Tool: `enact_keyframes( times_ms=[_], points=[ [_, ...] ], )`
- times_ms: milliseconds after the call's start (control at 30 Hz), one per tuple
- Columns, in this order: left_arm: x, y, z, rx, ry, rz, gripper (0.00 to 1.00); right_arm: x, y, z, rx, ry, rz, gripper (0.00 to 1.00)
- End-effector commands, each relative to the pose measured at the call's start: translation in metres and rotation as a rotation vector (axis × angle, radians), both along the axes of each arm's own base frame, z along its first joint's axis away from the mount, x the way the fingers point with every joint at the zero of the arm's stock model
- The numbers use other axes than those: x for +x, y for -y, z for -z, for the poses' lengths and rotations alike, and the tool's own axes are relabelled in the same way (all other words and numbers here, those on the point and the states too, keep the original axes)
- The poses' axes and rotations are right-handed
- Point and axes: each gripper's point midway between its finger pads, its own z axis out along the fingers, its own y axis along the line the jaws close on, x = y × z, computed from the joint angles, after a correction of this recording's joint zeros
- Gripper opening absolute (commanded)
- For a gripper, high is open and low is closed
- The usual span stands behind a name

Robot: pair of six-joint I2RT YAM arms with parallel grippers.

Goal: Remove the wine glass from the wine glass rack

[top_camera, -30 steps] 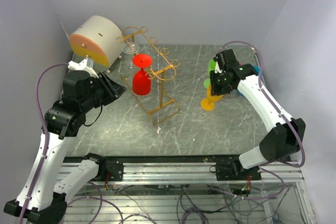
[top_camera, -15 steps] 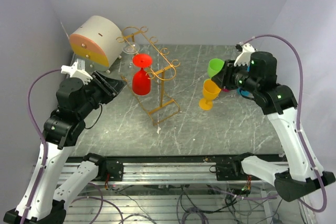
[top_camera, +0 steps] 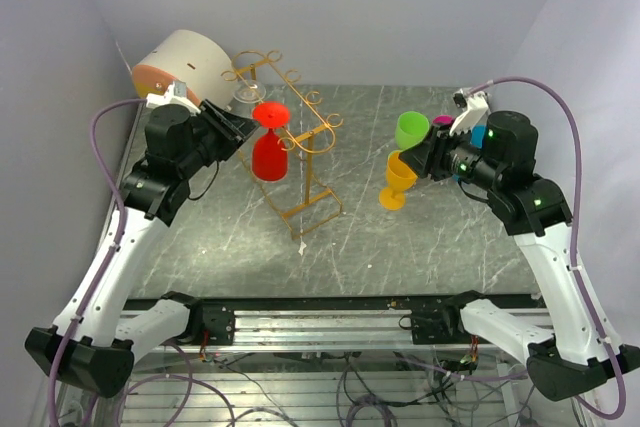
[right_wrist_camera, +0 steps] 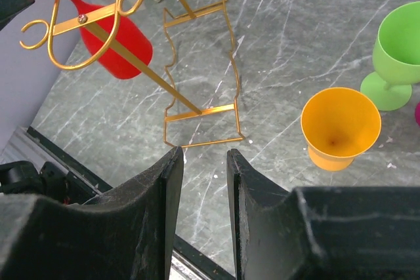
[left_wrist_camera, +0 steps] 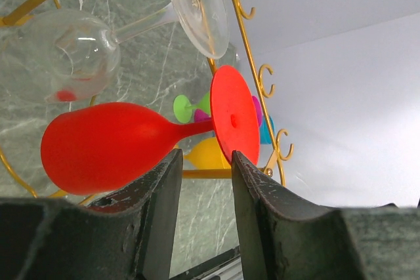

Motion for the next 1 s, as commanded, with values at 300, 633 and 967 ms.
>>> enact_keyframes(
  times_ms=[300, 633, 967],
  points=[
    [0.011, 0.000, -0.046, -0.063, 0.143, -0.032, 0.46, -0.002, 0.001, -0.001, 0.004, 0.036, -0.006, 0.33],
    [0.027, 0.003, -0.037, -0.037, 0.116, -0.040, 0.45, -0.001, -0.002, 0.002, 0.012, 0.035, -0.014, 0.33],
    [0.035, 0.004, -0.032, -0.032, 0.107, -0.045, 0.36, -0.001, -0.001, 0.003, 0.015, 0.036, -0.012, 0.33]
  ],
)
